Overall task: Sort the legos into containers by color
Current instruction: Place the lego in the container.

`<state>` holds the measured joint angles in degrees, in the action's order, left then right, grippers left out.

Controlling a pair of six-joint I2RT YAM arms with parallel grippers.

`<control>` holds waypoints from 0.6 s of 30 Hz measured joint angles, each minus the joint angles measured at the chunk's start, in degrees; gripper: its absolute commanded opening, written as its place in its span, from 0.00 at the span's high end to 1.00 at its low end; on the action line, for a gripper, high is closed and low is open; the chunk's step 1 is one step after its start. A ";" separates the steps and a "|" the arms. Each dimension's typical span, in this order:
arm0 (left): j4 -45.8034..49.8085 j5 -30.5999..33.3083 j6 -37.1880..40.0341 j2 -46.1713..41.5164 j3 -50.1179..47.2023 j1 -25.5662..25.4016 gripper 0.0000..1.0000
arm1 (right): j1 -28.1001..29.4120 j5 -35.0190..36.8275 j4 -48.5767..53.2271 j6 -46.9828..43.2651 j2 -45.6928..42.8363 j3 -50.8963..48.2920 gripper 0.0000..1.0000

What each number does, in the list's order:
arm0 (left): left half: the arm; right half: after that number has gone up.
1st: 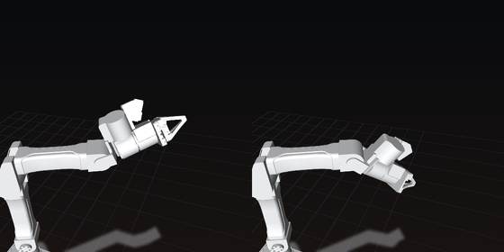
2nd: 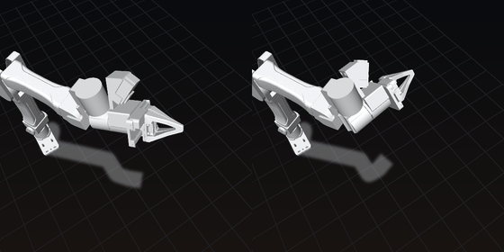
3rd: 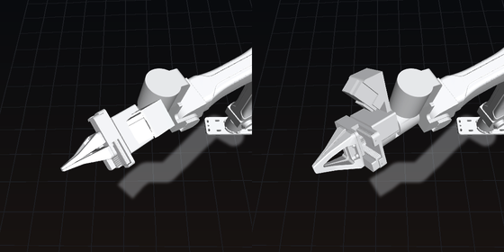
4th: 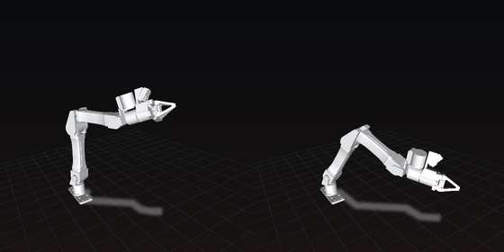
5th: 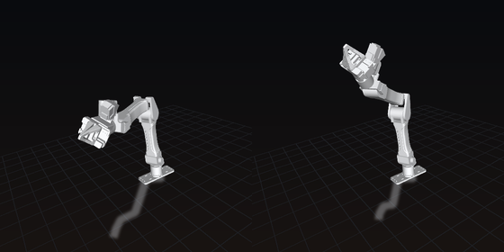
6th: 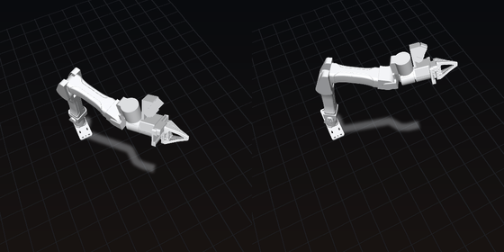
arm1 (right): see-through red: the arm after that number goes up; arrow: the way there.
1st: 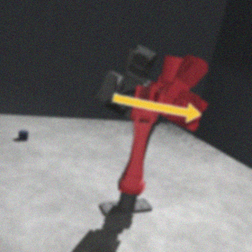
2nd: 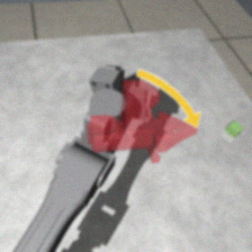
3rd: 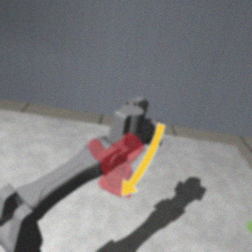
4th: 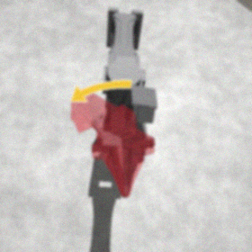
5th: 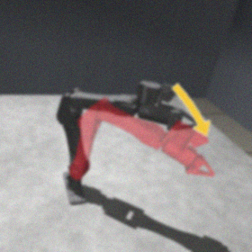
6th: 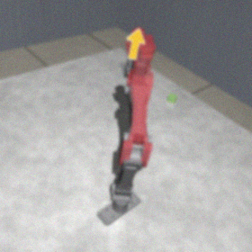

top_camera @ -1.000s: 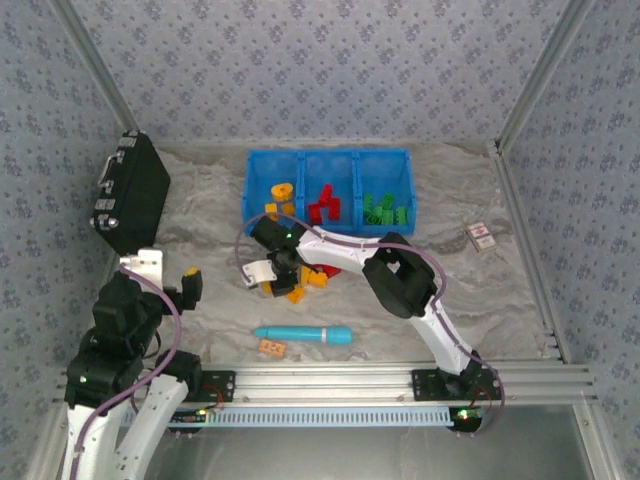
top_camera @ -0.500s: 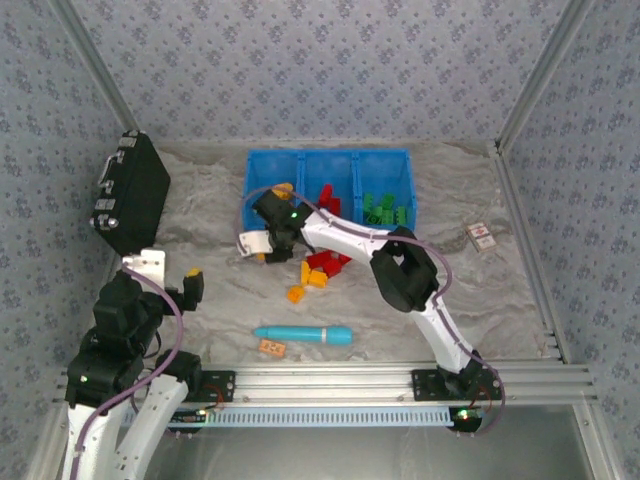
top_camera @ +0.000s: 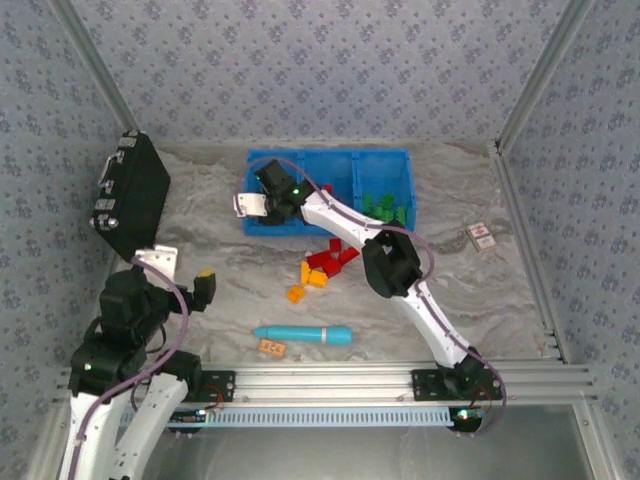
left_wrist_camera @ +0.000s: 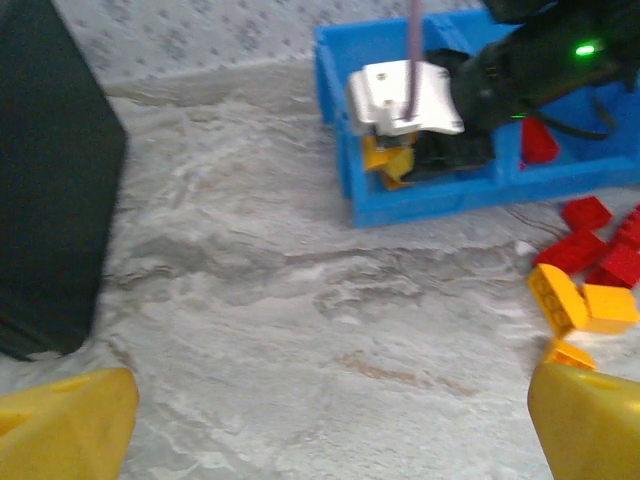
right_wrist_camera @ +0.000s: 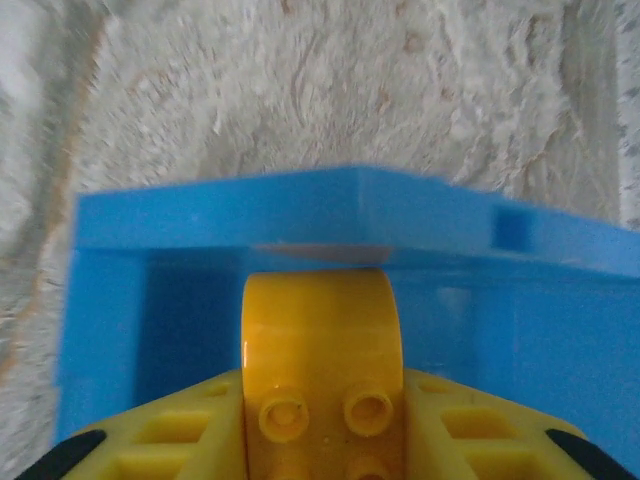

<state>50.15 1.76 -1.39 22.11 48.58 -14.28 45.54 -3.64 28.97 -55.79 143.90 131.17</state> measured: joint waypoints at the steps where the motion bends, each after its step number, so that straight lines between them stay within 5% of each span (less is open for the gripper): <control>1: -0.50 -1.60 -0.31 1.25 -0.09 0.00 0.01 | -0.22 0.33 -0.76 -0.28 1.01 0.35 0.49; 10: -7.52 -11.06 -4.37 14.95 -3.41 -2.67 0.03 | -0.87 -0.42 -2.05 -0.42 -0.07 -0.83 0.36; 18: -13.00 -10.40 -7.15 25.11 -3.85 -13.38 0.02 | -3.76 -8.48 -3.15 3.54 -18.18 -15.69 0.29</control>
<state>37.15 -8.64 -8.54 47.22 44.73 -27.66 41.78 -12.12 25.82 -52.25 125.71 115.48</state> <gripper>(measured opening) 0.973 0.700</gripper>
